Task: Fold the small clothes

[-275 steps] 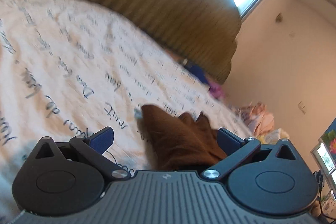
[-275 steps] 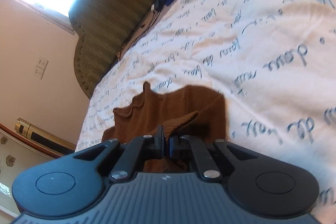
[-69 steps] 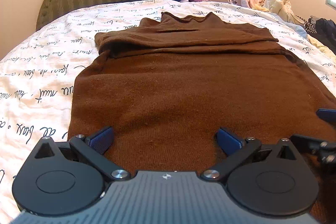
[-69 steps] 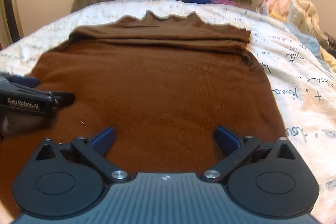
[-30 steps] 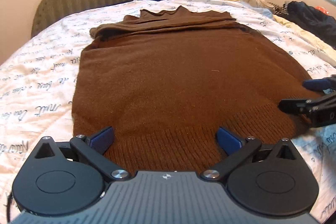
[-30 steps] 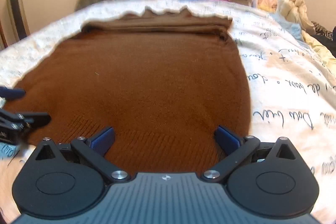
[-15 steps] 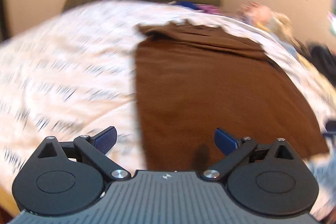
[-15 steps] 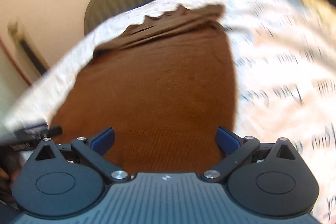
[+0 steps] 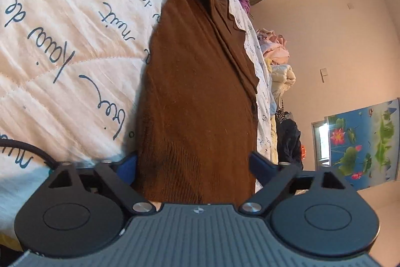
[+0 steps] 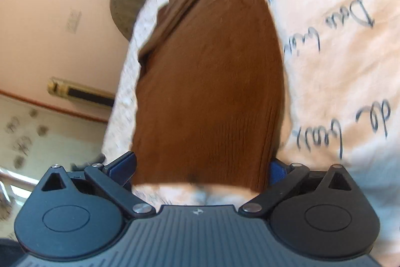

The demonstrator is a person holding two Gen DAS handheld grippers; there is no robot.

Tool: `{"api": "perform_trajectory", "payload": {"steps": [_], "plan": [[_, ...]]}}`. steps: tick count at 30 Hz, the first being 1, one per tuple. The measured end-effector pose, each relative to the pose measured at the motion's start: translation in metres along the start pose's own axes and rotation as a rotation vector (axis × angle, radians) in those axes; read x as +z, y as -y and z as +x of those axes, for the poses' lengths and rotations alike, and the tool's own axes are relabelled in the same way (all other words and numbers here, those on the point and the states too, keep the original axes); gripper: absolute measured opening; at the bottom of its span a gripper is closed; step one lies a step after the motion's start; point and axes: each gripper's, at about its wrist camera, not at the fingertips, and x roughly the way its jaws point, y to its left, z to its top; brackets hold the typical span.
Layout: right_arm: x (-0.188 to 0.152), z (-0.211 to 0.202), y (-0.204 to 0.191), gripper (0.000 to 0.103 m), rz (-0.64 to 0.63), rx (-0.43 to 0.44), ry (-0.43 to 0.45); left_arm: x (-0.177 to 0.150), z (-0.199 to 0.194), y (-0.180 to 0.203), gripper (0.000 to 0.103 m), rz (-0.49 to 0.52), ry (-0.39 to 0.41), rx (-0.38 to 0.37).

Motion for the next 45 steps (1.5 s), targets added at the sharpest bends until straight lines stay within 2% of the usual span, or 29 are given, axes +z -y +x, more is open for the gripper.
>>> {"api": "perform_trajectory", "payload": {"steps": [2, 3, 4, 6, 8, 9, 10, 11, 14, 16, 20, 24, 28, 31, 34, 36, 39, 40, 41, 42, 43, 44, 45], "plan": [[0.003, 0.001, 0.003, 0.103, 0.019, 0.013, 0.008, 0.003, 0.002, -0.001, 0.066, -0.014, -0.013, 0.0], [0.004, 0.004, 0.003, 0.103, 0.019, 0.015, -0.003, 0.008, 0.003, -0.001, 0.063, 0.002, -0.018, 0.014], [0.006, 0.007, 0.002, 0.103, 0.011, 0.008, -0.013, 0.009, 0.005, 0.002, 0.056, 0.03, -0.017, 0.029], [0.008, 0.009, 0.0, 0.102, -0.008, 0.001, -0.027, 0.011, 0.008, 0.006, 0.045, 0.095, -0.032, 0.102], [0.009, 0.009, -0.001, 0.076, -0.024, -0.025, -0.022, 0.011, 0.013, 0.01, 0.019, 0.157, -0.055, 0.179], [0.01, 0.01, 0.001, 0.029, -0.025, -0.044, -0.037, 0.01, 0.016, 0.01, 0.016, 0.167, -0.067, 0.188], [0.011, 0.011, 0.005, 0.007, -0.014, -0.068, -0.055, 0.011, 0.018, 0.011, 0.011, 0.172, -0.076, 0.189], [0.01, 0.011, 0.009, 0.007, -0.011, -0.085, -0.064, 0.012, 0.021, 0.012, 0.003, 0.177, -0.087, 0.186], [0.003, 0.01, 0.012, 0.006, -0.026, -0.065, -0.066, 0.014, 0.019, 0.019, 0.003, 0.219, -0.087, 0.172], [0.004, 0.006, 0.007, 0.006, -0.04, -0.037, -0.038, 0.018, 0.016, 0.026, 0.003, 0.235, -0.077, 0.133], [0.019, -0.003, -0.007, 0.006, -0.042, 0.059, 0.025, 0.041, 0.009, 0.044, 0.003, 0.191, -0.009, 0.033], [0.06, -0.002, -0.023, 0.006, -0.068, 0.16, 0.097, 0.085, 0.019, 0.067, 0.003, 0.166, 0.121, -0.066], [0.127, 0.019, -0.025, 0.006, -0.057, 0.232, 0.18, 0.147, 0.06, 0.093, 0.003, 0.144, 0.215, -0.141], [0.189, 0.045, -0.02, 0.006, 0.001, 0.284, 0.222, 0.202, 0.105, 0.107, 0.003, 0.122, 0.227, -0.138], [0.248, 0.076, -0.009, 0.006, 0.073, 0.294, 0.258, 0.249, 0.153, 0.112, 0.003, 0.11, 0.234, -0.09], [0.28, 0.097, 0.002, 0.006, 0.109, 0.275, 0.275, 0.276, 0.182, 0.112, 0.003, 0.092, 0.246, -0.042], [0.31, 0.125, 0.022, 0.008, 0.165, 0.243, 0.268, 0.304, 0.216, 0.111, 0.003, 0.127, 0.248, 0.013], [0.318, 0.134, 0.027, 0.01, 0.185, 0.228, 0.262, 0.312, 0.226, 0.108, 0.004, 0.127, 0.242, 0.023], [0.324, 0.14, 0.033, 0.01, 0.207, 0.22, 0.27, 0.32, 0.232, 0.106, 0.01, 0.124, 0.244, 0.031], [0.328, 0.145, 0.038, 0.016, 0.23, 0.214, 0.277, 0.325, 0.236, 0.105, 0.022, 0.117, 0.25, 0.034], [0.332, 0.149, 0.041, 0.031, 0.255, 0.212, 0.284, 0.331, 0.237, 0.104, 0.055, 0.106, 0.27, 0.034], [0.335, 0.151, 0.043, 0.041, 0.269, 0.23, 0.298, 0.334, 0.232, 0.104, 0.085, 0.098, 0.325, 0.051], [0.342, 0.153, 0.044, 0.059, 0.272, 0.259, 0.32, 0.335, 0.226, 0.106, 0.092, 0.1, 0.396, 0.078]]}}
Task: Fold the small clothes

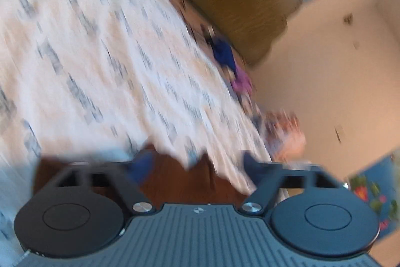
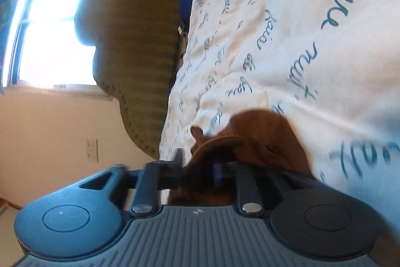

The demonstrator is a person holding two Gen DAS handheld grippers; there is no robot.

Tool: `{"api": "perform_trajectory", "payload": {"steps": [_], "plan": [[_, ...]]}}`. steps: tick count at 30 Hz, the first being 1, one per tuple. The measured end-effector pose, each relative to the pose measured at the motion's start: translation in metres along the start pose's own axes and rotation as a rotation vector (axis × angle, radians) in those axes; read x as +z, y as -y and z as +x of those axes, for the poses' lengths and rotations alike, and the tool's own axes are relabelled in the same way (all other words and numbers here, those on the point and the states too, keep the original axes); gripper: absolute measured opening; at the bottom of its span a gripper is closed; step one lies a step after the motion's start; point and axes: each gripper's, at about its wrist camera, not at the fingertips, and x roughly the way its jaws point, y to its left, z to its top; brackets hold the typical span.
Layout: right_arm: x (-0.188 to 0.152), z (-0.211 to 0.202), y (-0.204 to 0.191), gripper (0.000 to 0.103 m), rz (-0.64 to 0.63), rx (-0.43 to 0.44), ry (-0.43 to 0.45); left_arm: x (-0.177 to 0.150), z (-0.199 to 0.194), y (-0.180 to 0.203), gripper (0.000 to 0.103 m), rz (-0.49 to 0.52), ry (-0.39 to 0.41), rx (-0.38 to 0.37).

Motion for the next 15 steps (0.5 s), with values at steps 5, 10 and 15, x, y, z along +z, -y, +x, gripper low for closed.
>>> {"api": "perform_trajectory", "payload": {"steps": [5, 10, 15], "plan": [[-0.004, -0.023, -0.037, 0.078, -0.129, 0.049, 0.038, 0.012, -0.049, 0.005, 0.085, 0.04, 0.062, -0.026], [-0.046, -0.079, -0.066, 0.078, -0.416, -0.153, 0.012, -0.025, -0.127, -0.014, 0.088, 0.171, 0.071, 0.128], [-0.1, -0.135, -0.036, 0.078, -0.483, -0.393, -0.049, -0.073, -0.179, -0.068, 0.087, 0.008, -0.004, 0.151]]}}
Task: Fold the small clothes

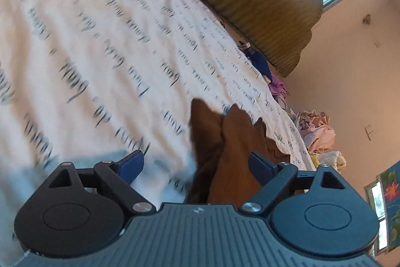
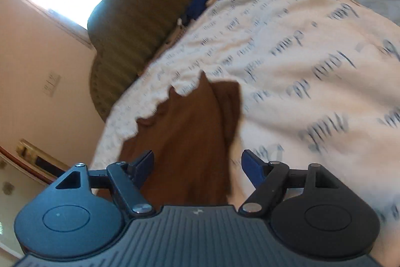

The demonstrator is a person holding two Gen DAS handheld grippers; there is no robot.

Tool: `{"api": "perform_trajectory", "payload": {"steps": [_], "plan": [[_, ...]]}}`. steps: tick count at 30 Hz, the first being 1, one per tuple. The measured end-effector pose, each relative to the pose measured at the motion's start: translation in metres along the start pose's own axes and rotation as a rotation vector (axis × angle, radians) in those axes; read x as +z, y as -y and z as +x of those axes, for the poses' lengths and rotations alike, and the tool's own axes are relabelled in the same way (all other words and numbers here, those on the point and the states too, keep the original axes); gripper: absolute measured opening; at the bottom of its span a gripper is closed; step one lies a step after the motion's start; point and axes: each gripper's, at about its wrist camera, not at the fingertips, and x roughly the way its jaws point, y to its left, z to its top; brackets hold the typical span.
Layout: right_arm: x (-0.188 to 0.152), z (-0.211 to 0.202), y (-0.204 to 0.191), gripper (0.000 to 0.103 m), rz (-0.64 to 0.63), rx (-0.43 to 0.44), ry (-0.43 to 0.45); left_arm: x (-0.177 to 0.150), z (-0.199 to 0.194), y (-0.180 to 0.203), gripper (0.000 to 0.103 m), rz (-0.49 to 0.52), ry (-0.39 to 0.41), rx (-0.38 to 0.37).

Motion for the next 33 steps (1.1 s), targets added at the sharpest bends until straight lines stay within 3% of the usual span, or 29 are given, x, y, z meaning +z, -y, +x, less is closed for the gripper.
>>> {"api": "perform_trajectory", "payload": {"steps": [4, 7, 10, 13, 15, 16, 18, 19, 20, 21, 22, 23, 24, 25, 28, 33], "plan": [[-0.043, -0.025, 0.007, 0.077, 0.097, 0.102, 0.0, -0.036, -0.013, -0.013, 0.088, -0.051, -0.025, -0.079], [-0.061, -0.021, 0.007, 0.077, 0.187, 0.206, -0.03, -0.046, -0.005, -0.008, 0.094, -0.084, -0.022, -0.121], [-0.063, -0.009, -0.004, 0.077, 0.197, 0.205, -0.04, -0.044, 0.012, 0.0, 0.098, -0.106, -0.043, -0.157], [-0.057, 0.014, -0.005, 0.076, 0.278, 0.207, 0.012, -0.041, 0.027, 0.011, 0.099, -0.101, -0.066, -0.181], [-0.05, 0.027, -0.001, 0.076, 0.34, 0.213, 0.072, -0.041, 0.037, 0.018, 0.098, -0.082, -0.064, -0.138], [-0.048, 0.03, 0.0, 0.076, 0.361, 0.221, 0.097, -0.041, 0.04, 0.022, 0.094, -0.052, -0.057, -0.111], [-0.048, 0.034, 0.003, 0.075, 0.384, 0.222, 0.156, -0.043, 0.046, 0.028, 0.064, 0.025, -0.039, -0.038], [-0.048, 0.035, 0.003, 0.074, 0.39, 0.227, 0.179, -0.043, 0.052, 0.029, 0.037, 0.05, -0.047, 0.001], [-0.048, 0.036, 0.003, 0.07, 0.386, 0.222, 0.196, -0.042, 0.055, 0.027, 0.028, 0.054, -0.044, 0.005], [-0.048, 0.038, 0.003, 0.061, 0.382, 0.205, 0.202, -0.04, 0.058, 0.023, 0.026, 0.037, -0.048, -0.001], [-0.048, 0.039, 0.005, 0.048, 0.381, 0.189, 0.199, -0.038, 0.059, 0.02, 0.016, 0.018, -0.058, -0.007], [-0.048, 0.039, 0.008, 0.039, 0.393, 0.17, 0.196, -0.035, 0.061, 0.017, 0.011, 0.0, -0.072, -0.01], [-0.049, 0.04, 0.012, 0.02, 0.406, 0.155, 0.192, -0.033, 0.061, 0.016, 0.01, -0.007, -0.075, -0.012], [-0.05, 0.04, 0.014, 0.012, 0.406, 0.143, 0.192, -0.032, 0.06, 0.018, 0.009, -0.003, -0.07, -0.011], [-0.054, 0.035, 0.008, 0.009, 0.374, 0.129, 0.189, -0.033, 0.045, 0.029, 0.007, 0.051, -0.034, -0.02], [-0.058, 0.014, -0.013, 0.009, 0.319, 0.182, 0.167, -0.036, -0.002, 0.043, 0.007, 0.107, -0.02, -0.067]]}}
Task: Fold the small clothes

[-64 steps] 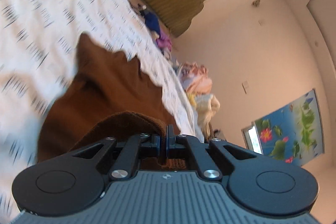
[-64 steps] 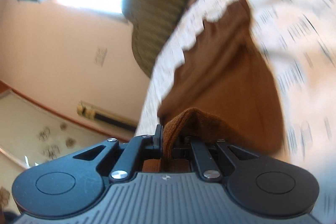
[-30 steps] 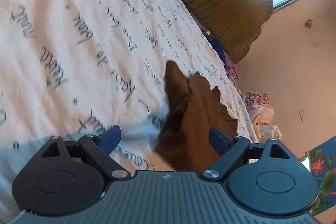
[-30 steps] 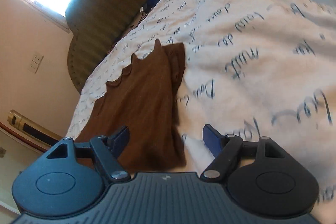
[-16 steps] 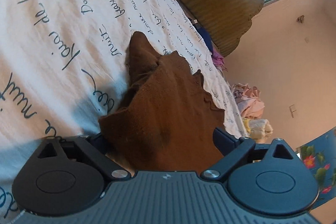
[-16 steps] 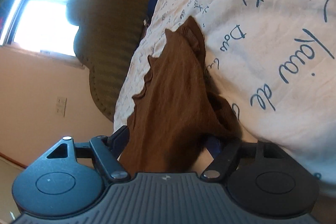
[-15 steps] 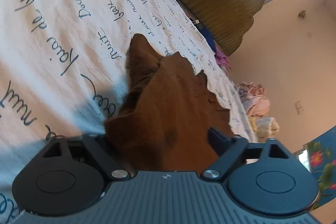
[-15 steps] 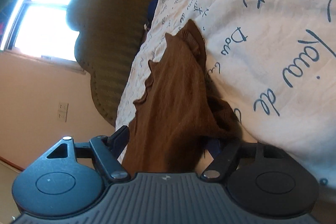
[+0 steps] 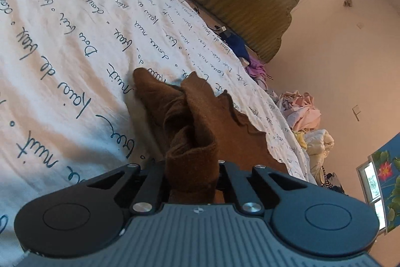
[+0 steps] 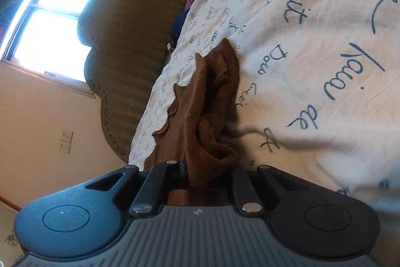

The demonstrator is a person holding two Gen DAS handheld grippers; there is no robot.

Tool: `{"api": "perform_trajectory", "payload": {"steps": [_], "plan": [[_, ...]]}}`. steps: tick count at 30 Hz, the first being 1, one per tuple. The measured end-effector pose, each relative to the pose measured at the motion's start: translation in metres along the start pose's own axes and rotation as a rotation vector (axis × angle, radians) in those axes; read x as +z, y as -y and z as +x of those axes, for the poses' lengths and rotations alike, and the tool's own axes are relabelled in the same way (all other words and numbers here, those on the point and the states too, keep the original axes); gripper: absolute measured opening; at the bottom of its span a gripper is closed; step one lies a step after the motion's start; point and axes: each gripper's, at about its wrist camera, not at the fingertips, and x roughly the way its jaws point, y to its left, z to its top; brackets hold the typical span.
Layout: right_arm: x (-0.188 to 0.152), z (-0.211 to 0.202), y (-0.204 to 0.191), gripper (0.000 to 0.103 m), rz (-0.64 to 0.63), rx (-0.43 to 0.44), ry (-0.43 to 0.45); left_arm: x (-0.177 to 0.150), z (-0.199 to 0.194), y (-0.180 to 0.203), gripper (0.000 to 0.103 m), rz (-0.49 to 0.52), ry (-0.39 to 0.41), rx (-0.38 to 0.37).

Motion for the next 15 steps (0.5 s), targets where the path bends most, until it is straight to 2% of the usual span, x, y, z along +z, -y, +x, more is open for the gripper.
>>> {"api": "perform_trajectory", "payload": {"steps": [4, 7, 9, 10, 11, 12, 14, 15], "plan": [[-0.021, -0.032, -0.012, 0.009, -0.036, 0.044, -0.067, -0.011, -0.048, -0.011, 0.007, 0.025, -0.032, 0.017], [-0.044, -0.06, 0.0, 0.009, -0.005, 0.06, -0.127, -0.028, -0.072, -0.036, 0.009, 0.068, -0.094, 0.055], [-0.059, -0.072, 0.013, 0.013, -0.002, 0.011, -0.172, -0.039, -0.08, -0.055, 0.02, 0.084, -0.134, 0.091], [-0.065, -0.076, 0.019, 0.017, -0.014, -0.042, -0.195, -0.039, -0.087, -0.065, 0.031, 0.067, -0.127, 0.131], [-0.066, -0.08, 0.025, 0.018, -0.005, -0.082, -0.207, -0.036, -0.097, -0.073, 0.039, 0.038, -0.093, 0.153], [-0.063, -0.087, 0.029, 0.018, 0.01, -0.081, -0.201, -0.028, -0.108, -0.08, 0.042, 0.01, -0.047, 0.16], [-0.046, -0.103, 0.024, 0.028, -0.001, -0.082, -0.148, -0.001, -0.131, -0.082, 0.061, -0.015, 0.097, 0.219], [-0.034, -0.108, 0.013, 0.045, -0.052, -0.109, -0.104, 0.014, -0.135, -0.075, 0.064, 0.017, 0.155, 0.248]]}}
